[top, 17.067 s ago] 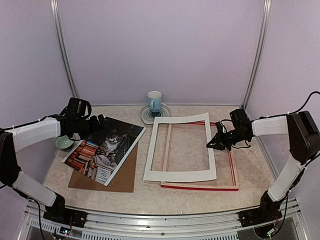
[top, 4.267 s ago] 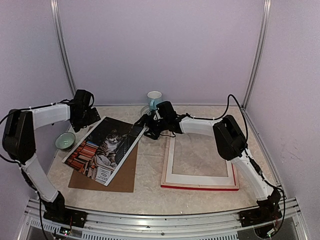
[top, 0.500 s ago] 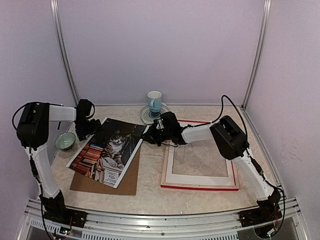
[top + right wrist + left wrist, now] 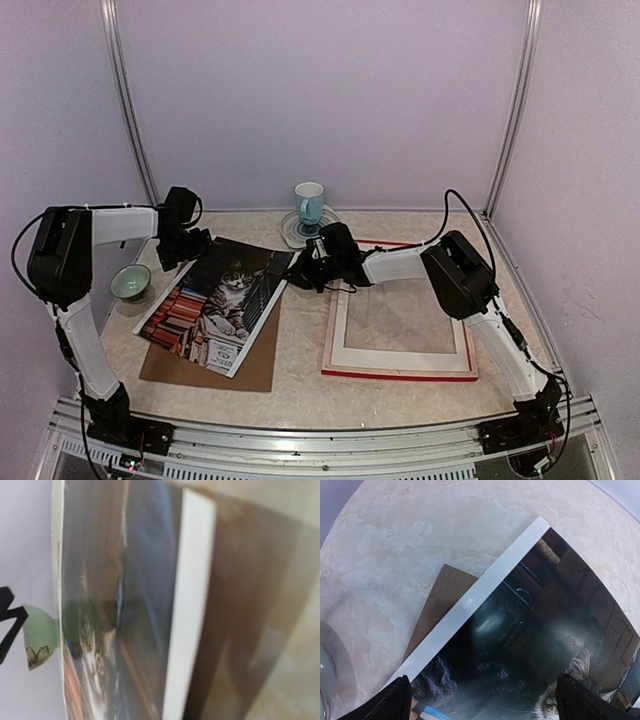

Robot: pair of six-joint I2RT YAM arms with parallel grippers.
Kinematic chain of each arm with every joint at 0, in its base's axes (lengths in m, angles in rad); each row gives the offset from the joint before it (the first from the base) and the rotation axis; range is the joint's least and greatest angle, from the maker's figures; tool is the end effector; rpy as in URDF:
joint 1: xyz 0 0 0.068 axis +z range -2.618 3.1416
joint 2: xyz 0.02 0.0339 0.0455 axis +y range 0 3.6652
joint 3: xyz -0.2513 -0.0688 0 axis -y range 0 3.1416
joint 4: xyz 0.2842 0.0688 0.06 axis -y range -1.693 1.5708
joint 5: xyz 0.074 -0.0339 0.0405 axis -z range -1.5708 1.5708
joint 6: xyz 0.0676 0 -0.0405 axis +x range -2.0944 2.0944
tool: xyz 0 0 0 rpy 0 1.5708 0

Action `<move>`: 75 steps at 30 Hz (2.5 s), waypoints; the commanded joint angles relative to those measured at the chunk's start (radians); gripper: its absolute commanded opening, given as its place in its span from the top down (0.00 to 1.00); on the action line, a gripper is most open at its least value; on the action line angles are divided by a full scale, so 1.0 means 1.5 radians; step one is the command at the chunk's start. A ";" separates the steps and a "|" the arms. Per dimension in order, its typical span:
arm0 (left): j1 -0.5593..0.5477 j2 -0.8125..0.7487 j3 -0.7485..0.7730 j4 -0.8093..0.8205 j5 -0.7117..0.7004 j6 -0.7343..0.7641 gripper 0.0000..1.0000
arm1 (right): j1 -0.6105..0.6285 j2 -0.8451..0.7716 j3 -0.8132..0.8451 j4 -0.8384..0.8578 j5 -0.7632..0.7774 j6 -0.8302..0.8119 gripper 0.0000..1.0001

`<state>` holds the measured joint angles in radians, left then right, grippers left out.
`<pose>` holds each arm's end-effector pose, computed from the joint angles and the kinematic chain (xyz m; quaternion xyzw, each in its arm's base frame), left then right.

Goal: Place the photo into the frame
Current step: Pick up the photo from the backboard, then pass from the right arm to the left

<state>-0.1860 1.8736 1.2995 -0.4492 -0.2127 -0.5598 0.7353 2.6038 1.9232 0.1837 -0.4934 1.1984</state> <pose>0.4341 -0.0672 0.1298 -0.2061 0.9353 -0.0028 0.2876 0.4323 0.4342 0.0464 0.0696 0.8397 0.5274 0.1090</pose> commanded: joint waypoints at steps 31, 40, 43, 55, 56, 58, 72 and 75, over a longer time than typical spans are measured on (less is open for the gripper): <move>-0.161 -0.101 0.006 -0.056 -0.154 0.039 0.01 | -0.017 -0.049 -0.035 0.120 -0.044 0.057 1.00; -0.339 -0.165 -0.051 -0.092 -0.303 0.020 0.01 | -0.018 -0.081 -0.046 0.112 -0.056 0.075 1.00; -0.389 -0.159 -0.054 -0.117 -0.349 0.011 0.01 | -0.017 -0.087 -0.052 0.129 -0.067 0.092 1.00; -0.520 -0.031 0.003 -0.191 -0.452 -0.037 0.01 | -0.012 -0.103 -0.055 0.135 -0.071 0.097 1.00; -0.522 -0.027 0.006 -0.189 -0.450 -0.037 0.01 | -0.012 -0.104 -0.057 0.136 -0.072 0.097 1.00; -0.526 -0.016 0.008 -0.186 -0.446 -0.038 0.01 | -0.012 -0.107 -0.060 0.139 -0.071 0.097 1.00; -0.528 0.030 -0.018 -0.156 -0.433 -0.042 0.07 | -0.012 -0.113 -0.075 0.149 -0.071 0.100 1.00; -0.528 0.032 -0.021 -0.155 -0.433 -0.043 0.13 | -0.012 -0.112 -0.076 0.149 -0.071 0.100 1.00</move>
<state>-0.9749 1.9133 1.2823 -0.7006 -0.8467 -0.6064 0.7166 2.4798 1.8198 0.3817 -0.5911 1.3472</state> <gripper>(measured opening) 0.899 0.005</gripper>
